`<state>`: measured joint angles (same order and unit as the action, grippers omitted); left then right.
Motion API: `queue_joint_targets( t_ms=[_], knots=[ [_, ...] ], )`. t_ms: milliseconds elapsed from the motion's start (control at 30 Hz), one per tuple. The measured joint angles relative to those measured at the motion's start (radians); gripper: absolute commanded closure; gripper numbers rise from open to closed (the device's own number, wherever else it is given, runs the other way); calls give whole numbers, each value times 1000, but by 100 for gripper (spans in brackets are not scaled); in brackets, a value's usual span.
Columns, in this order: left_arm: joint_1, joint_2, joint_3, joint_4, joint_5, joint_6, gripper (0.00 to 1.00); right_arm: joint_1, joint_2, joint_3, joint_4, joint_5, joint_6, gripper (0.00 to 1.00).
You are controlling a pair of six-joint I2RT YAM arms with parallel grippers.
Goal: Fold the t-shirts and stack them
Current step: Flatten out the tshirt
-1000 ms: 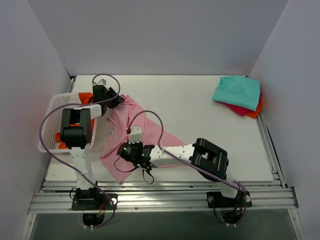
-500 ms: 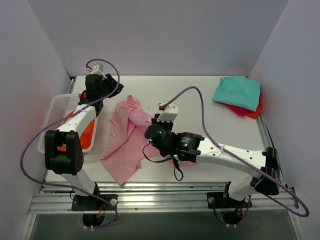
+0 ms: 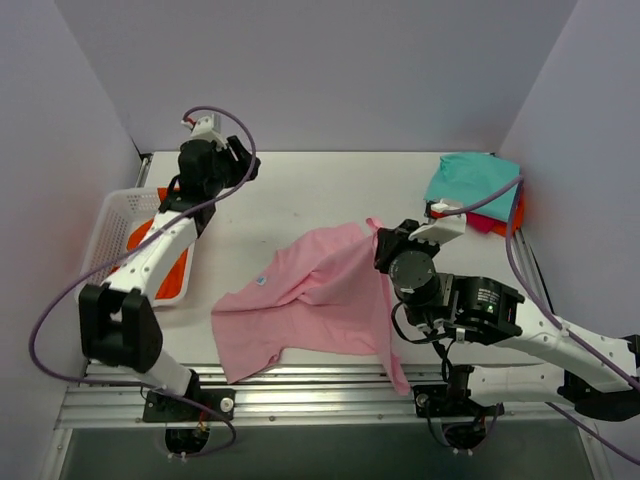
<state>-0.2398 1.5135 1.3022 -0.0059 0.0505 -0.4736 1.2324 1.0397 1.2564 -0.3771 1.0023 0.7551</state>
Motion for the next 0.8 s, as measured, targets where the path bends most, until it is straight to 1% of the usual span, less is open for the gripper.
queue_joint_targets(
  t_ms=[133, 233, 367, 433, 500, 700, 800],
  knots=[
    [14, 297, 137, 10, 38, 6, 39, 0, -18, -45, -25, 7, 7, 100],
    [19, 521, 216, 18, 126, -2, 39, 0, -1, -94, -35, 1, 14, 100],
    [12, 712, 296, 14, 262, -19, 39, -3, 19, -164, -40, -25, 30, 100],
    [3, 752, 323, 19, 331, -21, 37, -8, 29, -186, -39, -38, 40, 100],
    [-8, 759, 335, 47, 407, -26, 37, -13, 45, -203, -39, -48, 55, 100],
    [-45, 758, 385, 199, 633, -63, 35, -30, 84, -256, -31, -80, 86, 100],
    [-63, 759, 415, 204, 711, -60, 34, -51, 103, -280, -23, -100, 90, 100]
  ],
)
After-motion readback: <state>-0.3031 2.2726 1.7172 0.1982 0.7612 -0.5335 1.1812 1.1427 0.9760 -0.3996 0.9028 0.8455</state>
